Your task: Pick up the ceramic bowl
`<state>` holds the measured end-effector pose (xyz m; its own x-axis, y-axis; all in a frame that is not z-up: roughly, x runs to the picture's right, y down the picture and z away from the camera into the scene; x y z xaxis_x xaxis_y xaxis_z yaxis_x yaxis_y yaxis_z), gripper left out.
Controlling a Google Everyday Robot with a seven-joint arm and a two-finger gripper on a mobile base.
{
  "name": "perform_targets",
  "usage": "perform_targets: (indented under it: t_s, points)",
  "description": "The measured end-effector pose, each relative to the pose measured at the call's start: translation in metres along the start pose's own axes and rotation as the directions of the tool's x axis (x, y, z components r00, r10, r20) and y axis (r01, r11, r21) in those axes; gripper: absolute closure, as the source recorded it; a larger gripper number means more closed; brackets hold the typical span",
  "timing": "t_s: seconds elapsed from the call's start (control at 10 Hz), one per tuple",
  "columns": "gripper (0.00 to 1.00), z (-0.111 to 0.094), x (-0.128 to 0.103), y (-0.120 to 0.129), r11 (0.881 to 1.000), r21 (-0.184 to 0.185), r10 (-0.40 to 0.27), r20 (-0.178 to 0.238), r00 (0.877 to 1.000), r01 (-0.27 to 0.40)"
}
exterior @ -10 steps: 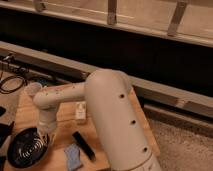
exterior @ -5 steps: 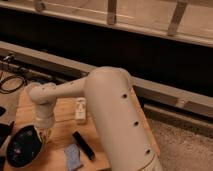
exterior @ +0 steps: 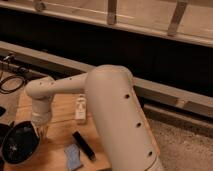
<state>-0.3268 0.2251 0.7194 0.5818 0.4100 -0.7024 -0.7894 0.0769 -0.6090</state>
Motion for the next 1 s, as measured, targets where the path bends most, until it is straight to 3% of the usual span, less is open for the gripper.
perform_targets:
  t_s: [0.8,1.0]
  points:
    - [0.96,-0.041,-0.008,0.023,0.995,0.015,-0.103,0.042,0.994,0.102]
    - [0.96,-0.041,-0.01,0.027,0.993,0.022,-0.114,0.045,0.992,0.113]
